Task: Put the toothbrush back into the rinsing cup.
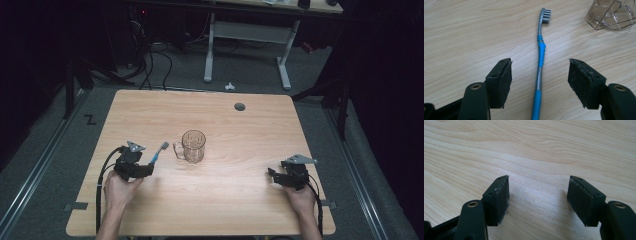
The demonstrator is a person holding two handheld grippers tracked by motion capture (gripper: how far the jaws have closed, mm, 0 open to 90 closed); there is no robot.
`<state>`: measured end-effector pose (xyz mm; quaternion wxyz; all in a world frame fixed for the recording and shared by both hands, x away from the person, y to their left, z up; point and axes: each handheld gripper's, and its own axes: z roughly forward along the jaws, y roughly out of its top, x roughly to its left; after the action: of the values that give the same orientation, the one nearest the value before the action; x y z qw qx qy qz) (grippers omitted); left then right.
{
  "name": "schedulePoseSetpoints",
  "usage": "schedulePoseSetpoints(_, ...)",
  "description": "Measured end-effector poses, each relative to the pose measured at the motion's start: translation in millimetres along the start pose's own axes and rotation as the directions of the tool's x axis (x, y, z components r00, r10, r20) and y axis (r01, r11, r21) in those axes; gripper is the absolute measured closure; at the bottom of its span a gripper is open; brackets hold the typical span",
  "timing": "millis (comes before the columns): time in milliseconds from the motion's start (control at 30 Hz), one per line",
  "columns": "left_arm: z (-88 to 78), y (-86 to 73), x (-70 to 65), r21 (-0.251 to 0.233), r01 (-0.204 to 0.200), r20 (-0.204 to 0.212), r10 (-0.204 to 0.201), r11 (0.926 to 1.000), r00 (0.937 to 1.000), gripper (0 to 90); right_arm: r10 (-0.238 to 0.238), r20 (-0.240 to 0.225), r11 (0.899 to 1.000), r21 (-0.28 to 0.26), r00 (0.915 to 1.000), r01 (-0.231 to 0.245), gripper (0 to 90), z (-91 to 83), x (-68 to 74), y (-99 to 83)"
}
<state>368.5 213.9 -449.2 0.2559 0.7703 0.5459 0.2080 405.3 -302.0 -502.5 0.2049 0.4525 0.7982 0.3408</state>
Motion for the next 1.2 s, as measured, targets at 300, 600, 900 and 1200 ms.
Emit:
schedulePoseSetpoints(300, 13.3, 18.8, -4.6, 0.061, -0.05, 0.005, 0.05, 0.9969, 0.9988, 37.1, 0.0, 0.001, 1.0, -0.001, 1.0, 0.0, 34.7, 0.1, 0.0, 0.0)
schedulePoseSetpoints(600, 23.2, 31.7, -4.8, 0.097, -0.069, 0.008, 0.069, 0.9929, 0.9976, 39.0, 0.0, 0.001, 1.0, 0.0, 1.0, 0.0, 34.7, 0.0, 0.0, 0.0)
schedulePoseSetpoints(900, 32.9, 45.4, -3.8, 0.14, -0.087, 0.004, 0.087, 0.9863, 0.9962, 43.7, 0.001, 0.001, 1.0, 0.0, 1.0, -0.001, 34.7, 0.0, -0.1, 0.0)
schedulePoseSetpoints(1200, 47.0, 52.2, -1.7, 0.208, -0.084, 0.011, 0.083, 0.9745, 0.9965, 50.9, 0.002, 0.001, 1.0, 0.0, 1.0, -0.002, 34.7, 0.0, -0.1, 0.0)
